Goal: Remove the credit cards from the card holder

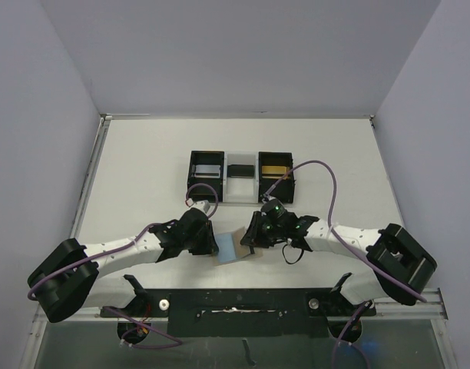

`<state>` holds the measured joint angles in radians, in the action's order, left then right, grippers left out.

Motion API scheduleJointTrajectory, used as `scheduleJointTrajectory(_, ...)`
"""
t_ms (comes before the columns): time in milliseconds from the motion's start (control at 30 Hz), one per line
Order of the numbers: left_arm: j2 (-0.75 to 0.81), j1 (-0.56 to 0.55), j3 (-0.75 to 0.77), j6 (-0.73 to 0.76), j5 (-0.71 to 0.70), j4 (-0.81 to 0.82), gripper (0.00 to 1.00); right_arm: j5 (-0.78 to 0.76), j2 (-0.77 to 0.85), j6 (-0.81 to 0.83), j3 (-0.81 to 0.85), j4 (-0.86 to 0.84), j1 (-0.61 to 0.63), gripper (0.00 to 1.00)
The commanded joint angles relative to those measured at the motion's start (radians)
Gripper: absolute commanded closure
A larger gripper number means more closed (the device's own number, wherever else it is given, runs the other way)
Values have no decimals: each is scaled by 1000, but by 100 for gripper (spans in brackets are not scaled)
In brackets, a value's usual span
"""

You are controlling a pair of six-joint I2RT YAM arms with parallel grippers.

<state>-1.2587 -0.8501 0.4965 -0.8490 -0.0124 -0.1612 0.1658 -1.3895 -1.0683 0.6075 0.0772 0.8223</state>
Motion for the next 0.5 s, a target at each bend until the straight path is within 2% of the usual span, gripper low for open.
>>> scheduleJointTrajectory(0, 10, -2, 56, 11, 2, 44, 77, 8, 54, -18, 3, -68, -12, 80)
scheduleJointTrajectory(133, 12, -3, 68, 16, -2, 40, 76, -4, 54, 0, 34, -14, -15, 78)
scheduleJointTrajectory(300, 47, -2, 77, 26, -6, 15, 62, 17, 60, -21, 37, -27, -15, 70)
scheduleJointTrajectory(467, 86, -1, 85, 23, -37, -35, 58, 60, 56, -8, 50, -65, -17, 67)
